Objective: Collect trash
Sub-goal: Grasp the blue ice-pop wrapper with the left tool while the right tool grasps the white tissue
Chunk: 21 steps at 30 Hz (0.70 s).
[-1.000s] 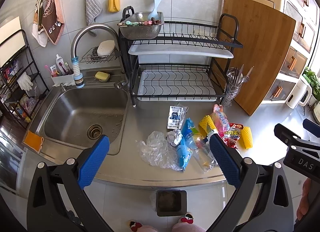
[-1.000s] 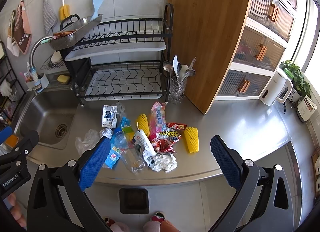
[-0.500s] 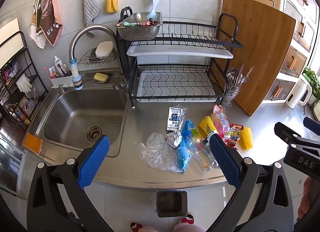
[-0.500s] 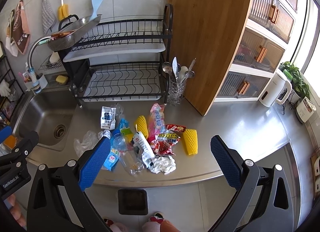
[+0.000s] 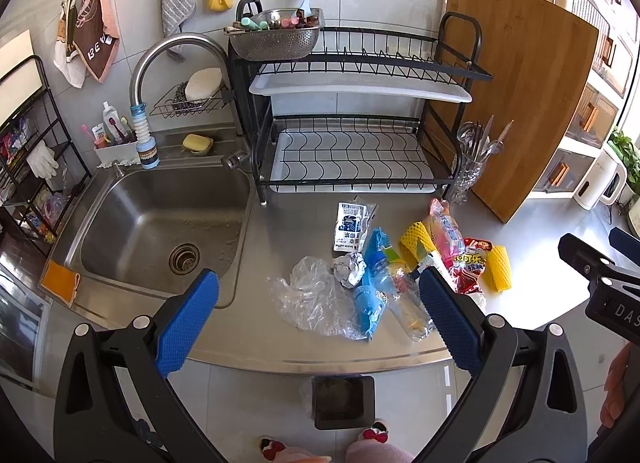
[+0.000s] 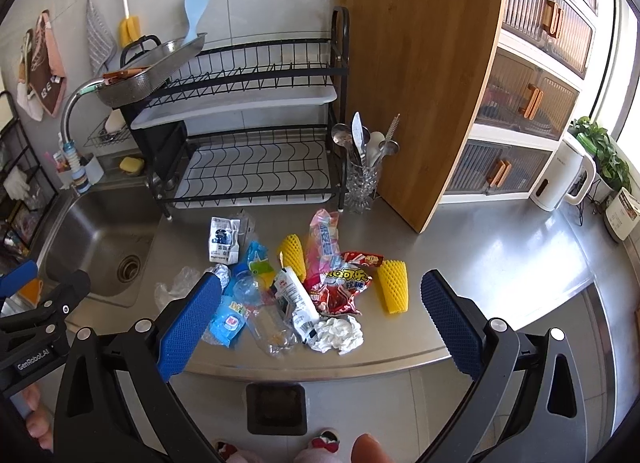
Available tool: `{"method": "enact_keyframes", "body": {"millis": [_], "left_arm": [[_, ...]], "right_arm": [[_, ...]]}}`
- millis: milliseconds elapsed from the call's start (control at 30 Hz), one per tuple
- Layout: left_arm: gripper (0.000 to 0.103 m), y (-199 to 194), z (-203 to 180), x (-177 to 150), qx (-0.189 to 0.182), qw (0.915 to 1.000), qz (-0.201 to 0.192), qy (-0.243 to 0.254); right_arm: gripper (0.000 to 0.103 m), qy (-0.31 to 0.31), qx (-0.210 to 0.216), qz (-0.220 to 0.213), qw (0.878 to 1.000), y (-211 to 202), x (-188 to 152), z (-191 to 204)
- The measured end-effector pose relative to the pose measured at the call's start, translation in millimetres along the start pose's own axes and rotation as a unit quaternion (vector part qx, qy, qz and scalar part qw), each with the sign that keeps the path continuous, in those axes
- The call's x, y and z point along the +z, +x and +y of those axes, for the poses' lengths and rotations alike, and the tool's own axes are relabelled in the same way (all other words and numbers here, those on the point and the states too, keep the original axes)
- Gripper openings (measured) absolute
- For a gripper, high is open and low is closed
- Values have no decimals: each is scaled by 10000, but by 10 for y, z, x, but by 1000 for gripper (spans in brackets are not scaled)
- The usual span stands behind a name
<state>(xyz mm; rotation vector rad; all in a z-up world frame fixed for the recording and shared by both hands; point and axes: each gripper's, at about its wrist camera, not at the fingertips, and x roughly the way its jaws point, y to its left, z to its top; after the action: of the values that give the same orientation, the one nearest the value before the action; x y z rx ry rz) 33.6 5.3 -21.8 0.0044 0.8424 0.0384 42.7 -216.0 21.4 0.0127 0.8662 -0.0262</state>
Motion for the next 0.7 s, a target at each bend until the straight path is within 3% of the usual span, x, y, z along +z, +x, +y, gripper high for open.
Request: {"method": "enact_keyframes", "body": {"millis": [133, 367, 467, 500, 533, 600, 700], "left_arm": [[95, 224, -67, -46, -112, 9997, 164, 131], [94, 714, -223, -172, -517, 9959, 669, 306], [87, 956, -291, -249, -663, 9930, 942, 276], [83, 1033, -315, -279, -718, 9917, 1029, 279], [82, 1118, -338, -305, -765, 9902, 1134, 273], [68, 1295, -365, -358, -859, 9866, 1365, 238], [60, 1523, -411, -418, -1004, 9817, 1608, 205]], "right_arm": [[100, 158, 296, 303, 9990, 233, -56, -92], [100, 426, 261, 1029, 9934, 789, -277, -276], [100, 516, 273, 1334, 9893, 1041, -369, -367], [96, 589, 318, 1424, 9875, 1113, -399, -407], [87, 685, 371, 1543, 9849, 1200, -429, -453], [75, 854, 513, 1755, 9794, 1352, -486, -538], [61, 966, 535, 2047, 9726, 1578, -572, -620]]}}
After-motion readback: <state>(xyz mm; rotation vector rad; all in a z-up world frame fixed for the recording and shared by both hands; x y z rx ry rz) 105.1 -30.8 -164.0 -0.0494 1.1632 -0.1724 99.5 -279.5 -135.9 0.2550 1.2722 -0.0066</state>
